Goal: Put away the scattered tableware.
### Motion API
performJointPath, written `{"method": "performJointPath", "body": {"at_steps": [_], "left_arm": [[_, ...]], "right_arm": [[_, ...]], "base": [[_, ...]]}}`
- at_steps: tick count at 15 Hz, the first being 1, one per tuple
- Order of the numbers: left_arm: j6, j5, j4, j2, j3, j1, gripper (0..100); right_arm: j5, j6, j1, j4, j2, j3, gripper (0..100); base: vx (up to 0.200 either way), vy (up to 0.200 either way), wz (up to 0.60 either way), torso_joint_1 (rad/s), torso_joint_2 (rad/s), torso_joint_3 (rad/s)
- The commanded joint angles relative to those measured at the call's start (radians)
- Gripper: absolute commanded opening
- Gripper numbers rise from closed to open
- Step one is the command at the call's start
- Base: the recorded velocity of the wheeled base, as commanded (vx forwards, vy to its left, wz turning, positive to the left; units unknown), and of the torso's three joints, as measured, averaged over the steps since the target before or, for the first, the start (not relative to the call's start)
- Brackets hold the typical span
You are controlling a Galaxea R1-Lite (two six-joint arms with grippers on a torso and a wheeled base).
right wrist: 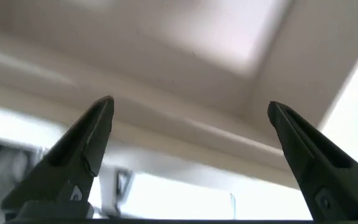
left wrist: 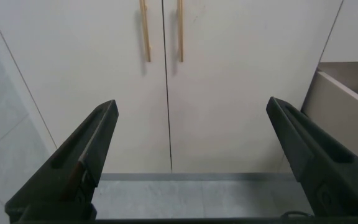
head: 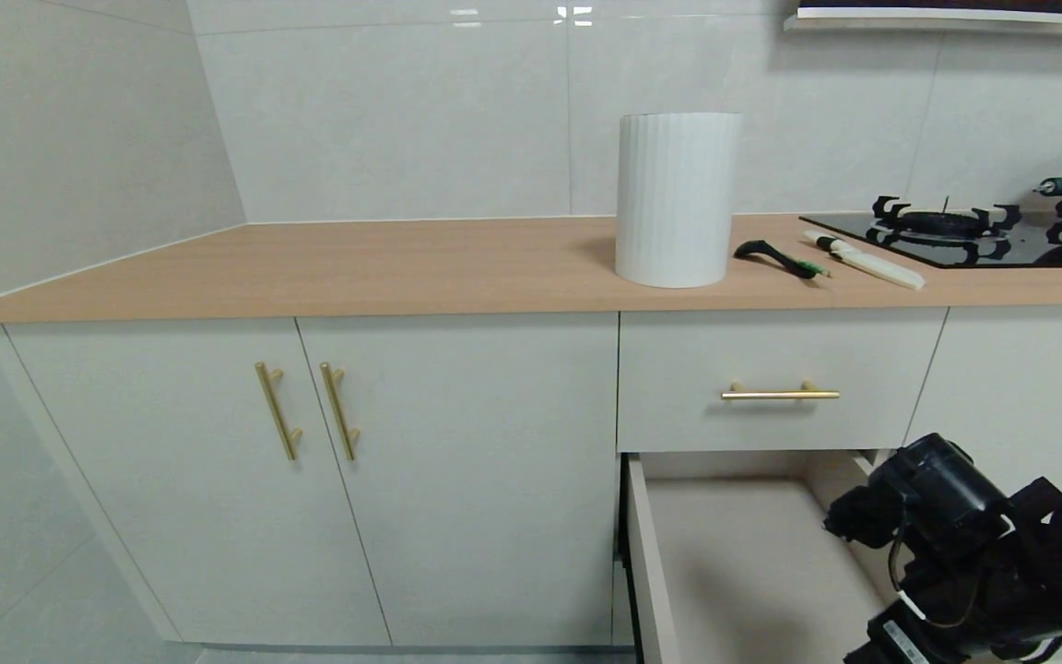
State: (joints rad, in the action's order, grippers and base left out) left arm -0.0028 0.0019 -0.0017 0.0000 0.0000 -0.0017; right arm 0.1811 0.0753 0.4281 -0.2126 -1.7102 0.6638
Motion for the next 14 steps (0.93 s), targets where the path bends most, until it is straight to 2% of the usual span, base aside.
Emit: {"method": "performJointPath", "body": {"at_steps": [1, 5, 11, 14], "left_arm": [[0.000, 0.001, -0.001, 0.000, 0.000, 0.000, 100], [0.000, 0.001, -0.001, 0.000, 0.000, 0.000, 100], [0.000, 0.000, 0.000, 0.000, 0.000, 0.000, 100], [0.000, 0.000, 0.000, 0.000, 0.000, 0.000, 100]], "right_arm": [[-0.002, 0.026, 0.031, -0.084, 0.078, 0.008, 100], [-0.002, 0.017, 0.043, -0.114, 0.078, 0.042, 100], [-0.017, -0.373, 0.026, -0.074, 0.083, 0.230, 100], [-0.017, -0.394, -0.045, 0.022, 0.103, 0.226, 100]], "base": [[0.000, 0.000, 0.00, 0.000, 0.00, 0.000], [0.000, 0.000, 0.00, 0.000, 0.00, 0.000], [0.000, 0.000, 0.00, 0.000, 0.00, 0.000], [0.000, 0.000, 0.00, 0.000, 0.00, 0.000]]}}
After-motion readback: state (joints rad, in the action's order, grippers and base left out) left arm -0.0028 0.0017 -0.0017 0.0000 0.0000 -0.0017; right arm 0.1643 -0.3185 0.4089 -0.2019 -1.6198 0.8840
